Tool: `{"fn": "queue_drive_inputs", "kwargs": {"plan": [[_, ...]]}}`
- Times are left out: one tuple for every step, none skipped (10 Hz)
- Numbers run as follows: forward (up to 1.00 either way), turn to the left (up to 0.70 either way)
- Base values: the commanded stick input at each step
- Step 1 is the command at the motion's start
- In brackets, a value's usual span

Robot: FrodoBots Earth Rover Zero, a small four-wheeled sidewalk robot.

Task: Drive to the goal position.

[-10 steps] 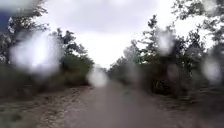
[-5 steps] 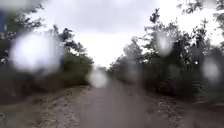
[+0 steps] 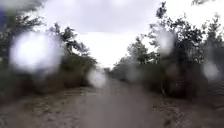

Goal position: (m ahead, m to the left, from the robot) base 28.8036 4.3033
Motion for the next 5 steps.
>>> {"fn": "queue_drive_inputs", "kwargs": {"plan": [[0.7,0.0],[0.7,0.0],[0.7,0.0],[0.7,0.0],[0.7,0.0]]}}
